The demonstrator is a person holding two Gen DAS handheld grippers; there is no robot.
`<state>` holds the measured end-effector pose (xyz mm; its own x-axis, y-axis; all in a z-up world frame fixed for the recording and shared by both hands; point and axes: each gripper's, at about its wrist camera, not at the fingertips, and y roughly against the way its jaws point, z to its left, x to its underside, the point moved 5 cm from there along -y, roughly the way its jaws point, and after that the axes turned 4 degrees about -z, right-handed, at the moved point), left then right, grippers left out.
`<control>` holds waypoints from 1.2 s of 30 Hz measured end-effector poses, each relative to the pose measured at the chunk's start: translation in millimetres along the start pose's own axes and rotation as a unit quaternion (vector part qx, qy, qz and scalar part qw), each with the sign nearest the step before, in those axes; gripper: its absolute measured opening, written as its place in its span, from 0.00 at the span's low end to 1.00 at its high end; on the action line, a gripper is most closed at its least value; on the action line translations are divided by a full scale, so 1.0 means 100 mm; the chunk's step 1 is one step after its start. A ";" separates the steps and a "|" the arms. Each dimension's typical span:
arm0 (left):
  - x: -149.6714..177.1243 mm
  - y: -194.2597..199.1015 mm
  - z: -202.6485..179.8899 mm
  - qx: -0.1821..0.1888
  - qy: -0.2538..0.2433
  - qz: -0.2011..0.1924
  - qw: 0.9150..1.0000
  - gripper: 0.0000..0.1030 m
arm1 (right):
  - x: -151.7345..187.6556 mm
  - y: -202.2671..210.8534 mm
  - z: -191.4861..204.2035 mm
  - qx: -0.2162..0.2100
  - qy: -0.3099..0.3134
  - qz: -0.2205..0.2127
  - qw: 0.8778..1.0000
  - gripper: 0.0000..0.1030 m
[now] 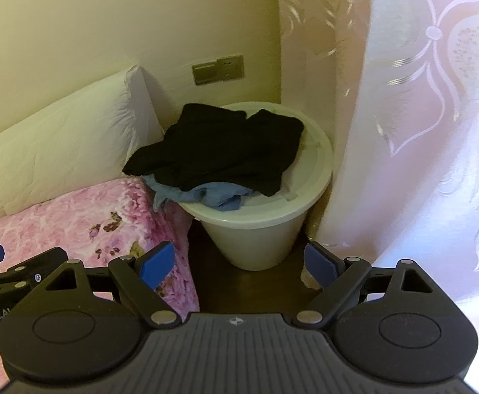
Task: Fold clothes
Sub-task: 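Move both tools toward the black garment in the white bin, then close both tools on the black garment inside the bin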
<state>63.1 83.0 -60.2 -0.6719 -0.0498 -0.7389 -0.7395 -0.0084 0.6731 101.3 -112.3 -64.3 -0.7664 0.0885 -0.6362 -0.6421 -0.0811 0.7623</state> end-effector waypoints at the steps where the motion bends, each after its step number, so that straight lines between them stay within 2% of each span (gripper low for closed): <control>1: 0.00 -0.01 0.01 -0.001 0.000 0.001 1.000 0.99 | 0.00 -0.02 0.02 -0.002 0.000 0.001 1.000 0.86; 9: -0.01 -0.07 0.08 -0.008 0.003 0.013 1.000 0.99 | 0.05 -0.14 0.05 -0.005 -0.003 0.011 1.000 0.86; 20: -0.04 -0.36 0.09 -0.008 0.008 0.046 0.999 0.99 | 0.03 -0.45 -0.26 0.008 -0.024 0.024 0.999 0.86; 29: -0.24 -1.09 -0.08 0.009 0.013 0.075 0.997 0.96 | -0.16 -1.08 -0.36 -0.013 -0.020 0.052 0.998 0.86; 33: -0.42 -1.56 -0.19 0.010 -0.001 0.072 0.997 0.94 | -0.41 -1.50 -0.40 -0.028 -0.012 0.064 0.997 0.76; 36: -0.55 -1.98 -0.30 0.014 -0.026 0.080 0.996 0.91 | -0.62 -1.83 -0.51 -0.024 -0.015 0.077 0.997 0.75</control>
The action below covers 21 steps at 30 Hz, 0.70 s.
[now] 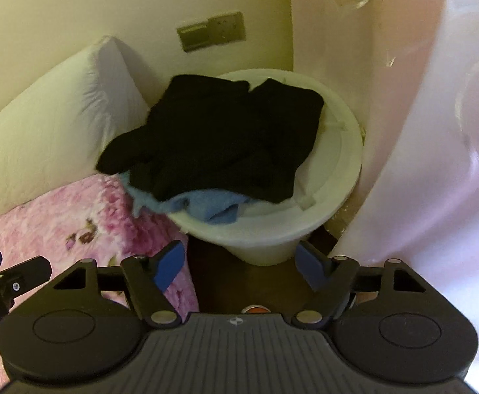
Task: Fold clothes
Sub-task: 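Close both tools on the black garment inside the bin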
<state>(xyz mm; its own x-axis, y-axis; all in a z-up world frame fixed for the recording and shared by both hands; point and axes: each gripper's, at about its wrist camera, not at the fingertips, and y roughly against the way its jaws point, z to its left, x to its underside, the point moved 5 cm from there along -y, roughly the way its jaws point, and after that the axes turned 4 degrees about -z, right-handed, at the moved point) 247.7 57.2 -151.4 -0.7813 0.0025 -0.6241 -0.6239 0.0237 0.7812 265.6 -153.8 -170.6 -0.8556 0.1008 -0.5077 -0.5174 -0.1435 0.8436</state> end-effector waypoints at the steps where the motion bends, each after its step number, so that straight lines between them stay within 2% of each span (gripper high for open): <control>1: -0.07 -0.15 -0.03 0.005 -0.003 0.006 1.000 0.90 | -0.08 -0.08 -0.05 0.001 -0.001 0.002 1.000 0.75; 6: -0.28 -0.86 -0.19 0.017 -0.021 0.042 0.999 0.80 | -0.41 -0.58 -0.32 -0.007 -0.021 0.017 1.000 0.75; 10: -0.36 -1.36 -0.35 0.032 -0.056 0.064 0.996 0.63 | -0.56 -0.94 -0.46 -0.018 -0.034 0.031 0.999 0.72; 11: -0.39 -1.47 -0.39 0.039 -0.062 0.068 0.995 0.62 | -0.58 -1.00 -0.48 -0.020 -0.041 0.035 0.998 0.71; 16: -0.43 -1.87 -0.60 0.067 -0.102 0.079 0.989 0.61 | -0.66 -1.34 -0.65 -0.018 -0.083 0.062 0.994 0.66; 21: -0.40 -2.21 -0.74 0.073 -0.136 0.093 0.984 0.62 | -0.73 -1.53 -0.78 -0.027 -0.124 0.068 0.990 0.65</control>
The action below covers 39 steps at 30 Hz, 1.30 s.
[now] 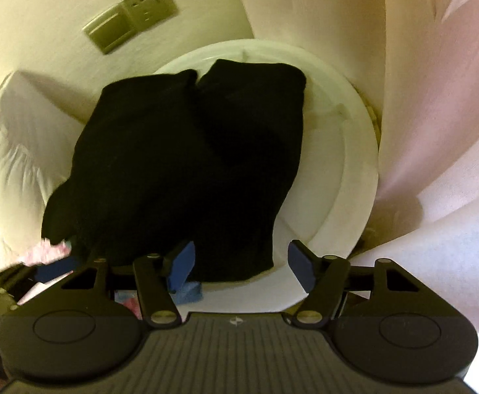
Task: Fold clothes
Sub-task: 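Close both tools on the black garment inside the bin, then lift the black garment out of the bin with both tools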
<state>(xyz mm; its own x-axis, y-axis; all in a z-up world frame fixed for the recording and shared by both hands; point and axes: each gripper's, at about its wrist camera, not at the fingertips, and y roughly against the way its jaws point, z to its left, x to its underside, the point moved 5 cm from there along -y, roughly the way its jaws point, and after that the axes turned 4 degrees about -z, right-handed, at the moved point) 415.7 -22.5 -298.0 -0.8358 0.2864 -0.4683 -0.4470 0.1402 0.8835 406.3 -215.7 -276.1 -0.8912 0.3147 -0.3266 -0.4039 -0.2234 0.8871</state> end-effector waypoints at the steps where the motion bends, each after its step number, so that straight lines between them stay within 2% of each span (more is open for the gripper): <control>1: -0.01 -0.05 0.00 -0.002 -0.003 0.001 1.000 0.62 | -0.02 -0.03 -0.02 -0.005 -0.010 0.001 1.000 0.63; 5: -0.07 -0.20 0.04 0.002 -0.011 0.003 1.000 0.59 | -0.10 -0.14 -0.08 -0.025 -0.048 0.004 0.999 0.57; 7: -0.09 -0.25 0.06 0.023 -0.013 0.002 1.000 0.33 | -0.14 -0.19 -0.11 -0.034 -0.067 0.006 0.997 0.53; 8: -0.11 -0.26 0.08 0.037 -0.009 0.003 0.999 0.27 | -0.17 -0.22 -0.12 -0.039 -0.076 0.006 0.996 0.52; 9: -0.13 -0.24 0.13 0.050 0.005 -0.002 0.999 0.10 | -0.19 -0.24 -0.14 -0.044 -0.086 0.007 0.995 0.50; 10: -0.16 -0.21 0.18 0.063 0.024 -0.007 0.998 0.09 | -0.21 -0.27 -0.14 -0.051 -0.095 0.008 0.994 0.48; 14: -0.15 -0.07 0.46 0.071 0.091 -0.034 0.993 0.09 | -0.30 -0.34 -0.11 -0.081 -0.127 0.001 0.989 0.45; 17: -0.11 -0.07 0.54 0.060 0.090 -0.032 0.994 0.12 | -0.40 -0.43 -0.05 -0.118 -0.151 -0.003 0.981 0.45; 20: -0.10 -0.05 0.59 0.058 0.103 -0.033 0.992 0.15 | -0.40 -0.65 0.00 -0.127 -0.171 0.024 0.977 0.45; 24: -0.04 0.01 0.61 0.041 0.096 -0.034 0.994 0.26 | -0.43 -0.82 0.09 -0.154 -0.194 0.019 0.969 0.42; 26: 0.00 0.06 0.66 0.035 0.104 -0.037 0.993 0.29 | -0.49 -0.82 0.16 -0.169 -0.196 0.016 0.966 0.41; 27: 0.03 0.08 0.70 0.032 0.113 -0.038 0.992 0.35 | -0.52 -0.79 0.19 -0.175 -0.197 0.011 0.965 0.41; 28: 0.06 0.10 0.72 0.031 0.118 -0.039 0.992 0.41 | -0.54 -0.74 0.20 -0.181 -0.197 0.003 0.964 0.43; 29: 0.10 0.11 0.74 0.029 0.122 -0.040 0.991 0.42 | -0.56 -0.70 0.21 -0.183 -0.198 -0.006 0.963 0.46; 30: 0.13 0.13 0.75 0.028 0.127 -0.041 0.991 0.43 | -0.56 -0.69 0.22 -0.180 -0.194 -0.004 0.964 0.56; 31: 0.15 0.13 0.76 0.028 0.129 -0.040 0.990 0.43 | -0.56 -0.71 0.24 -0.176 -0.188 0.003 0.966 0.57; 32: 0.17 0.12 0.76 0.028 0.130 -0.038 0.990 0.43 | -0.55 -0.72 0.25 -0.172 -0.181 0.011 0.968 0.56; 35: 0.19 0.11 0.74 0.033 0.131 -0.037 0.990 0.44 | -0.50 -0.89 0.30 -0.147 -0.157 0.040 0.976 0.42; 36: 0.19 0.10 0.72 0.035 0.129 -0.036 0.990 0.45 | -0.48 -0.95 0.31 -0.135 -0.146 0.048 0.979 0.34; 37: 0.19 0.11 0.70 0.035 0.127 -0.036 0.991 0.45 | -0.47 -1.00 0.30 -0.123 -0.137 0.054 0.981 0.20; 39: 0.18 0.15 0.65 0.035 0.123 -0.039 0.991 0.49 | -0.45 -1.03 0.29 -0.113 -0.135 0.060 0.983 0.16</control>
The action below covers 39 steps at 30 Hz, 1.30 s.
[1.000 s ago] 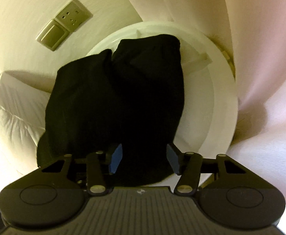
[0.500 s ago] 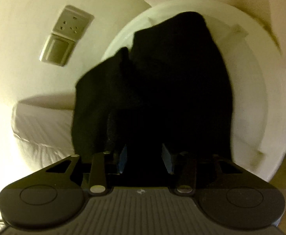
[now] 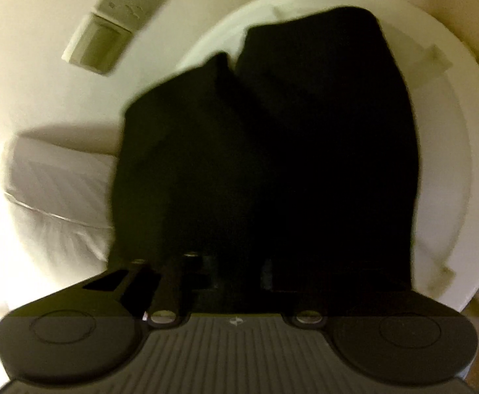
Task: Fold clothes
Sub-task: 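Lift the black garment out of the bin with both tools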
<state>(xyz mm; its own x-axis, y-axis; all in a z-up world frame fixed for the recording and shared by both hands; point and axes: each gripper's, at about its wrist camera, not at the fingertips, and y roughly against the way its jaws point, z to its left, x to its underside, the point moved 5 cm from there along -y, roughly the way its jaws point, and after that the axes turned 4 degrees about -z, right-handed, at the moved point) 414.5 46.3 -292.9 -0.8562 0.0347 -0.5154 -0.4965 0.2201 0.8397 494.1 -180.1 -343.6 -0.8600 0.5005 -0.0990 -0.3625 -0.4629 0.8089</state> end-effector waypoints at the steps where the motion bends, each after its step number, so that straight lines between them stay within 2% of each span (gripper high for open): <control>1: 0.00 0.03 -0.02 0.003 0.001 -0.005 1.000 0.57 | -0.01 0.04 0.01 -0.009 -0.007 -0.003 1.000 0.15; 3: 0.01 0.10 -0.05 0.004 0.009 -0.016 1.000 0.64 | -0.07 0.18 0.16 -0.036 -0.004 -0.017 0.999 0.14; 8: -0.04 0.13 -0.06 0.007 0.054 -0.038 0.998 0.65 | -0.26 0.60 0.58 -0.106 0.014 -0.057 0.993 0.12; 11: -0.15 0.09 -0.11 0.026 0.091 -0.061 0.994 0.64 | -0.37 0.86 0.83 -0.148 0.024 -0.081 0.985 0.12; 12: -0.19 0.06 -0.13 0.034 0.105 -0.066 0.992 0.60 | -0.41 0.95 0.92 -0.162 0.028 -0.089 0.982 0.12; 14: -0.21 -0.03 -0.15 0.053 0.128 -0.057 0.989 0.37 | -0.48 1.13 1.08 -0.190 0.035 -0.105 0.976 0.12; 15: -0.21 -0.07 -0.15 0.063 0.139 -0.050 0.987 0.13 | -0.50 1.19 1.13 -0.194 0.038 -0.113 0.974 0.12; 16: -0.22 -0.08 -0.16 0.070 0.144 -0.050 0.986 0.07 | -0.52 1.24 1.15 -0.193 0.041 -0.120 0.973 0.12; 20: -0.41 0.33 -0.13 0.070 0.127 -0.122 0.982 0.04 | -0.56 1.53 1.35 -0.187 0.094 -0.156 0.965 0.13; 23: -0.62 0.80 0.00 0.062 0.126 -0.189 0.972 0.03 | -0.56 1.82 1.67 -0.218 0.137 -0.187 0.948 0.13; 26: -0.78 1.41 0.16 0.043 0.125 -0.259 0.957 0.03 | -0.49 2.13 2.09 -0.272 0.182 -0.205 0.923 0.13; 28: -0.82 1.87 0.27 0.019 0.125 -0.306 0.944 0.03 | -0.39 2.34 2.42 -0.316 0.213 -0.209 0.901 0.13; 32: -0.59 2.78 0.46 -0.046 0.142 -0.380 0.913 0.03 | -0.02 2.68 2.98 -0.406 0.262 -0.190 0.855 0.13; 35: -0.20 3.48 0.57 -0.099 0.167 -0.427 0.883 0.03 | 0.50 2.89 3.36 -0.476 0.296 -0.149 0.814 0.13; 39: 0.47 4.46 0.58 -0.183 0.186 -0.479 0.838 0.03 | 1.26 3.19 3.81 -0.561 0.332 -0.087 0.753 0.13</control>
<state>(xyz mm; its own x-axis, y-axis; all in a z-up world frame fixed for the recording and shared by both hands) 160.7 202.5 47.7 0.0093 -0.3087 -0.9511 -0.9337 -0.3432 0.1023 407.2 13.8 123.0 -0.6191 0.3210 -0.7167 -0.2443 -0.9461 -0.2127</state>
